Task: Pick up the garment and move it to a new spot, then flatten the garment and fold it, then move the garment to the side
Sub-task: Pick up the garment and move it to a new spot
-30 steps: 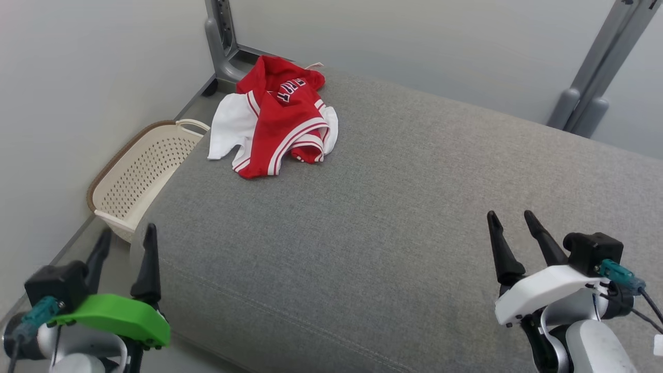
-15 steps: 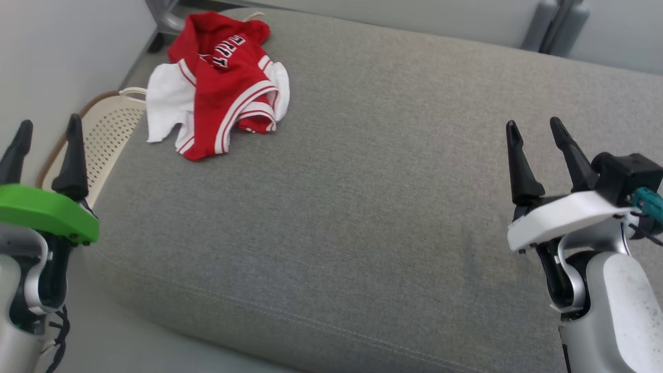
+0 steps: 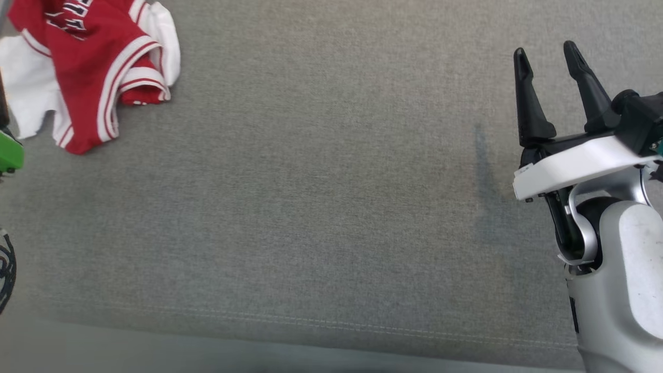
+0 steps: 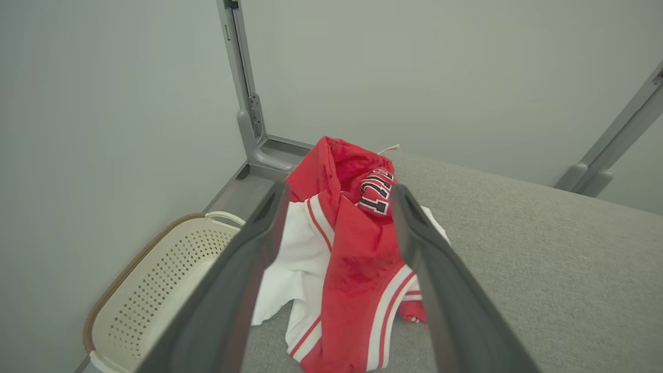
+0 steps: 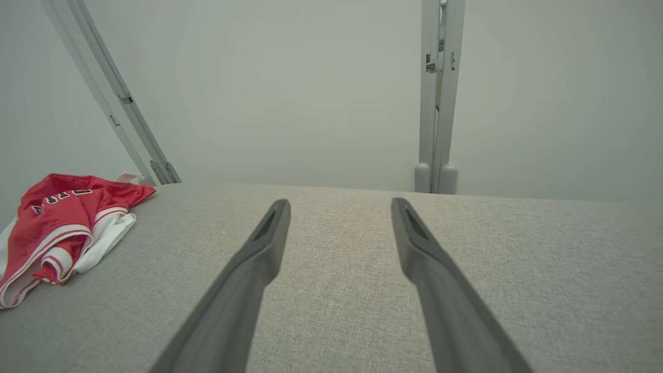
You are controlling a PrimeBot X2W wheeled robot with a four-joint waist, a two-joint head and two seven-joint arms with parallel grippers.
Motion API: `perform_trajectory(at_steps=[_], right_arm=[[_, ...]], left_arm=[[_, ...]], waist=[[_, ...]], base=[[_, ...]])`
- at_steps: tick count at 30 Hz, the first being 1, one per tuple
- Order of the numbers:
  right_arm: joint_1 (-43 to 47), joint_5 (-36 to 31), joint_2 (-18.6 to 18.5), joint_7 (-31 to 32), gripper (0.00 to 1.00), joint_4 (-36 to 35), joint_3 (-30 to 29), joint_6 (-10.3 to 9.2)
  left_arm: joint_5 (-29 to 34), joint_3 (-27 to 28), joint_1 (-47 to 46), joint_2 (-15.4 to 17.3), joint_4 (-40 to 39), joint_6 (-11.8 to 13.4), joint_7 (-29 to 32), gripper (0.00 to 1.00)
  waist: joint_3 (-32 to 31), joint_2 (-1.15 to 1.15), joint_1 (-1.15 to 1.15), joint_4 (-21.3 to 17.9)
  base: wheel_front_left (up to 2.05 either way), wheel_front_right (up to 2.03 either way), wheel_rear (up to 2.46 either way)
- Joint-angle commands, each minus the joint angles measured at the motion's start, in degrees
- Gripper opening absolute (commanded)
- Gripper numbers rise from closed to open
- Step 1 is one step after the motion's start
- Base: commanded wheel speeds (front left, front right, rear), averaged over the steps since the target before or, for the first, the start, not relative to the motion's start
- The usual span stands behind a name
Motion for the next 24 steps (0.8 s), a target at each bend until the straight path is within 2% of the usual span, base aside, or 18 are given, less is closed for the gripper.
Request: perform_trajectory(at_steps=[1,11,22,23,24], right_arm=[[-1.1,0.1,-0.3,0.1,1.00,-0.5,0.1,0.00],[-2.4,-0.3,-1.9,1.3,1.00,-4.0,-0.6,0.00],[-2.4,-0.4,-2.6,2.4,1.00,-5.8,-0.7,0.00],[-2.3,-0.4,-2.6,2.4,1.00,-5.8,-0.7,0.00],[-2.2,-0.4,-2.6,2.5,1.00,-5.8,-0.7,0.00]], left_arm=[[-0.6,0.4,-1.4,0.4,0.7,-0.3,-0.4,1.00],[-0.9,1.0,-5.6,-0.5,7.0,-2.2,-2.4,1.00],[0.0,-1.2,-9.8,-0.6,13.2,-3.6,0.2,1.00],[0.3,-1.5,-10.1,-0.6,13.9,-3.4,0.3,0.45],[0.4,-1.6,-10.4,-0.7,14.5,-3.4,0.3,0.18]], waist=[[7.2,0.00,-0.01,-6.3],[13.8,0.00,-0.01,-8.5],[15.7,0.00,-0.01,-9.3],[15.8,0.00,-0.01,-9.4],[15.7,0.00,-0.01,-9.5]], base=[[0.00,0.00,0.00],[0.00,0.00,0.00],[0.00,0.00,0.00],[0.00,0.00,0.00],[0.00,0.00,0.00]])
